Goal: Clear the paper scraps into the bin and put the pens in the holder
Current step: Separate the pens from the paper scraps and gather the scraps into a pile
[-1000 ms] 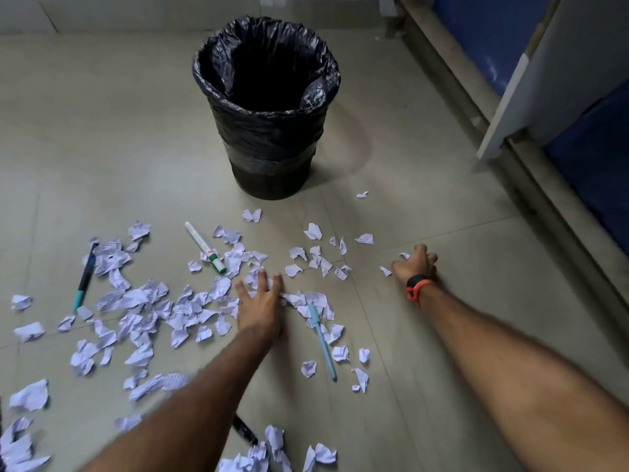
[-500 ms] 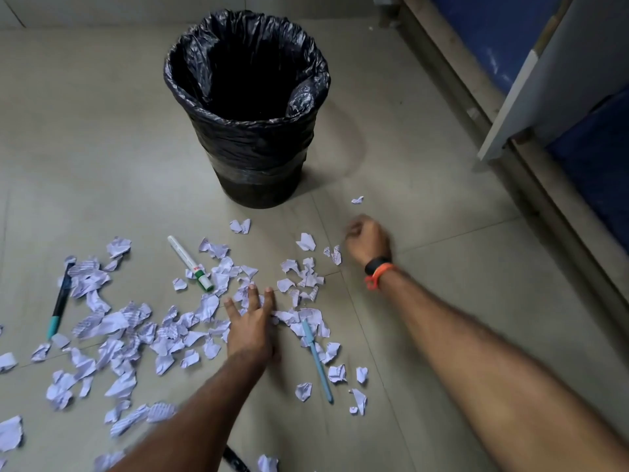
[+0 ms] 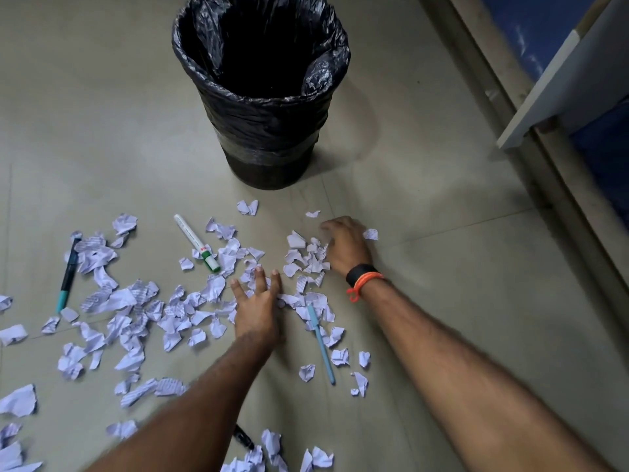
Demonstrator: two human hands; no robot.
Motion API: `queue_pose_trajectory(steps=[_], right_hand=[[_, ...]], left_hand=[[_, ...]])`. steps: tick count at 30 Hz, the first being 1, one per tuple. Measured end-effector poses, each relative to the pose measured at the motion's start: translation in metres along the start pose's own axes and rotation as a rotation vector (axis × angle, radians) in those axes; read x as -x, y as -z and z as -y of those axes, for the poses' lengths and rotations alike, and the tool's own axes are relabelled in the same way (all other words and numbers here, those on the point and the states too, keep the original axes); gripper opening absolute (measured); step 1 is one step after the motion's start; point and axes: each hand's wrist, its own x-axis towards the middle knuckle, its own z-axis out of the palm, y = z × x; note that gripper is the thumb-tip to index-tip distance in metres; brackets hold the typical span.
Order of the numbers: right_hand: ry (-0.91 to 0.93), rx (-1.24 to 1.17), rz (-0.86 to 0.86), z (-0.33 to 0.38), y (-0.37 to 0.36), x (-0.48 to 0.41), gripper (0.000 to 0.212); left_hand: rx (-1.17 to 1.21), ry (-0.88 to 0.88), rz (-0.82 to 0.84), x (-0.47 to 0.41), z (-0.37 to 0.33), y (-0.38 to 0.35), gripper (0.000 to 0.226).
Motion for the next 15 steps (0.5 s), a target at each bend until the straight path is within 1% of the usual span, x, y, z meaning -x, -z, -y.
queue_pose_trajectory(steps=[2, 3, 4, 5, 6, 7, 10, 11, 12, 13, 15], right_hand=[[-0.175, 0.057, -0.120, -0.018, 0.014, -0.006, 0.045], [-0.295, 0.066, -0.143, -0.028, 0.020, -0.009, 0.041], [-0.418, 0.065, -0.127, -0.034, 0.025, -0.009, 0.038], [-0.497, 0.068, -0.075, -0.036, 0.025, -0.007, 0.036], [-0.499, 0.071, -0.026, -0.032, 0.023, -0.005, 0.036], [-0.435, 0.084, 0.014, -0.023, 0.017, -0.001, 0.036], [-0.098, 0.063, 0.191, 0.021, -0.008, 0.021, 0.033], [-0.012, 0.035, 0.224, 0.034, -0.012, 0.027, 0.031], [0.041, 0.005, 0.219, 0.043, -0.011, 0.027, 0.032], [0.048, -0.017, 0.177, 0.047, -0.009, 0.023, 0.036], [-0.031, 0.002, 0.107, 0.041, 0.000, 0.002, 0.047]], left_hand=[[0.006, 0.003, 0.002, 0.000, -0.001, 0.001, 0.116], [0.010, 0.003, -0.001, 0.000, -0.002, 0.001, 0.115], [0.013, 0.004, -0.006, 0.001, -0.002, 0.000, 0.114], [0.015, 0.004, -0.011, 0.001, -0.002, 0.000, 0.113], [0.017, 0.006, -0.014, 0.001, -0.002, 0.000, 0.112], [0.019, 0.005, -0.014, 0.001, -0.002, 0.000, 0.112], [0.014, 0.005, -0.021, 0.002, -0.003, 0.000, 0.112], [0.010, 0.009, -0.025, 0.003, -0.003, 0.001, 0.111], [0.005, 0.007, -0.027, 0.004, -0.002, 0.002, 0.111], [0.004, -0.002, -0.025, 0.004, -0.002, 0.002, 0.111], [0.011, -0.015, -0.013, 0.005, -0.002, 0.003, 0.111]])
